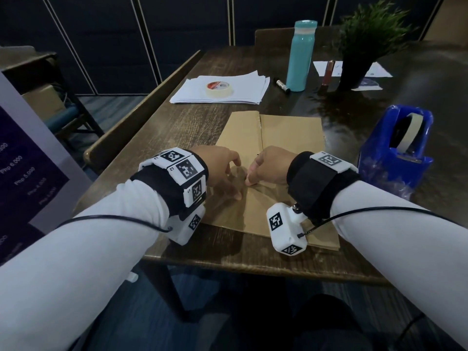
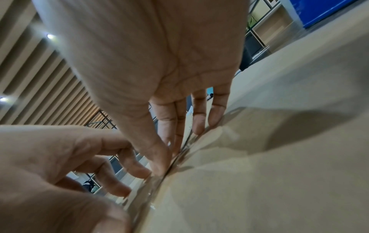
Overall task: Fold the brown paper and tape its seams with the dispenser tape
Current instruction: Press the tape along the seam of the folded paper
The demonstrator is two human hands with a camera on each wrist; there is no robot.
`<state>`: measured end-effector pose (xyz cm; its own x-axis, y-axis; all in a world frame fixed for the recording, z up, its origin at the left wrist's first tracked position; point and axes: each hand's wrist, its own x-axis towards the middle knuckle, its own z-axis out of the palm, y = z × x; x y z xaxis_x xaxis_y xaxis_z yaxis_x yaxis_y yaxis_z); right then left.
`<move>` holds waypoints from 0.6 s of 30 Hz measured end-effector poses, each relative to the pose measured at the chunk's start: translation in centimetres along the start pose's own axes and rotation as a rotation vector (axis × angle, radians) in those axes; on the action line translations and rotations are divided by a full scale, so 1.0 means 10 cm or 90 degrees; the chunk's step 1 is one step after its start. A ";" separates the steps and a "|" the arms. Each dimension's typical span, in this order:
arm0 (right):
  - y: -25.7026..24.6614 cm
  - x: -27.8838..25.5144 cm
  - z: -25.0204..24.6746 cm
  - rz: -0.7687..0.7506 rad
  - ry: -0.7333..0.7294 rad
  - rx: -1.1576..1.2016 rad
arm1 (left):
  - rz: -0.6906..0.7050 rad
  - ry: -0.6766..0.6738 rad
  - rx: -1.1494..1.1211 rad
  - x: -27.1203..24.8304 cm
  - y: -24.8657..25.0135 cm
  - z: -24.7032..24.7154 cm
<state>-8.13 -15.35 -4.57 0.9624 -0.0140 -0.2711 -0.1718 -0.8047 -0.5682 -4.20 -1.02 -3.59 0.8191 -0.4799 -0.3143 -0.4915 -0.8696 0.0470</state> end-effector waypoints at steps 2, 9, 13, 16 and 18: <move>0.00 0.00 0.00 0.000 0.000 -0.005 | 0.001 -0.003 0.000 0.00 0.00 -0.01; -0.02 0.02 0.01 0.000 -0.001 -0.016 | 0.000 -0.003 0.010 0.00 0.00 0.00; -0.03 0.02 0.02 0.005 -0.005 -0.022 | 0.002 -0.001 0.015 0.00 0.01 -0.01; -0.03 0.03 0.02 0.002 -0.018 -0.026 | 0.004 0.001 0.020 -0.01 0.01 -0.01; -0.03 0.04 0.01 0.002 -0.021 -0.040 | 0.004 0.002 0.023 -0.02 0.01 -0.01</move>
<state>-7.71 -15.03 -4.62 0.9542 0.0029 -0.2991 -0.1599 -0.8401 -0.5183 -4.40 -1.07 -3.43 0.8169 -0.4858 -0.3109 -0.5070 -0.8618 0.0146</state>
